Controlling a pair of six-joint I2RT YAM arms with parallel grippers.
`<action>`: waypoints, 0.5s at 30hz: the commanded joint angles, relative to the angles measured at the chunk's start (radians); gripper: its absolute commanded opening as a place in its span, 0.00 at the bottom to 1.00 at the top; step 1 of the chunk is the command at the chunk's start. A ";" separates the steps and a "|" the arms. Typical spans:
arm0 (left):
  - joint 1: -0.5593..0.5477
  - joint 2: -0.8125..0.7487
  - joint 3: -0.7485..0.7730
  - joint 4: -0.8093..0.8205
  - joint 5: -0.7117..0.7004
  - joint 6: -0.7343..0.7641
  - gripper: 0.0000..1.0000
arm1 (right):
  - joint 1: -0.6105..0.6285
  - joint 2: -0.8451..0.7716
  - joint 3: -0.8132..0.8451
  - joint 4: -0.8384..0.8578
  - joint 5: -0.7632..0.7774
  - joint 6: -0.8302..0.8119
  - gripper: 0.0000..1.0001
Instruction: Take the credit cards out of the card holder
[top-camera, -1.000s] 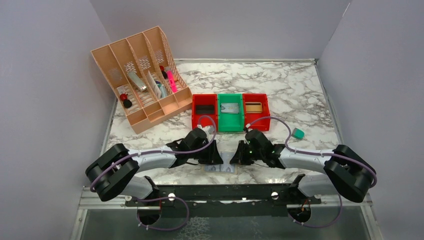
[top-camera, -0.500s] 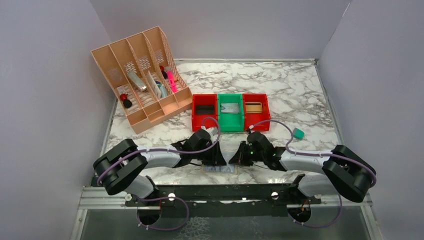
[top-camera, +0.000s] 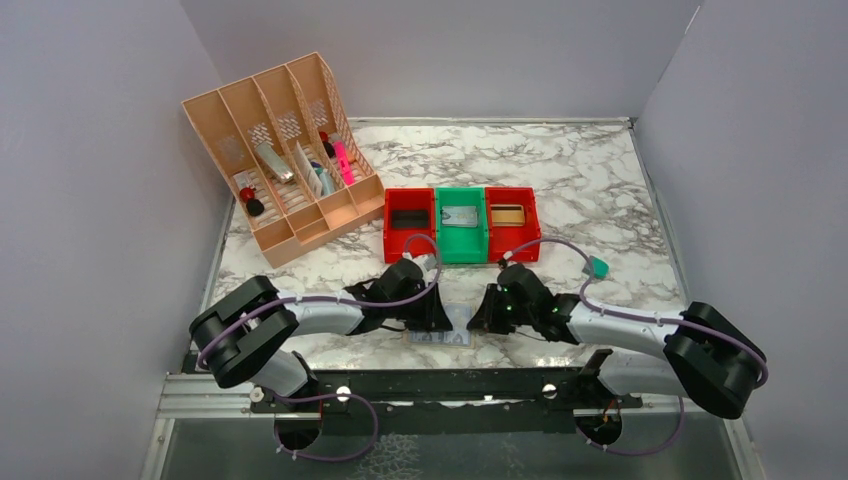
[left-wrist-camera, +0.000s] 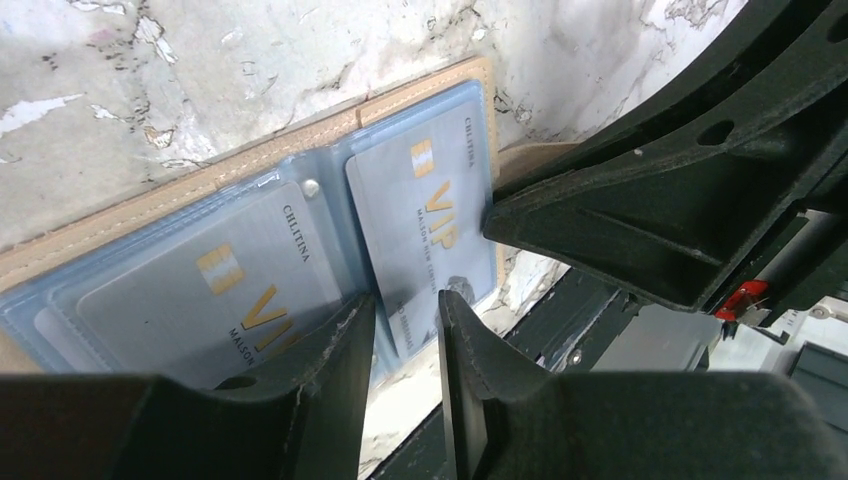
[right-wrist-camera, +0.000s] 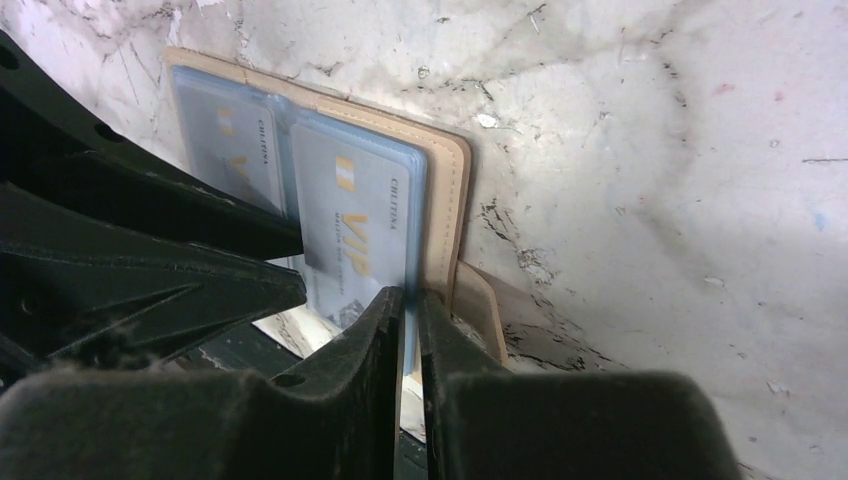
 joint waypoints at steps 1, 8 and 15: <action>-0.015 0.040 0.008 -0.024 -0.020 0.030 0.33 | 0.002 0.056 -0.007 -0.056 0.015 -0.044 0.15; -0.025 0.052 0.018 0.037 0.018 0.020 0.29 | 0.002 0.101 -0.023 -0.009 -0.006 -0.021 0.10; -0.025 0.027 0.009 0.025 -0.028 0.015 0.14 | 0.002 0.103 -0.033 -0.015 0.002 -0.004 0.09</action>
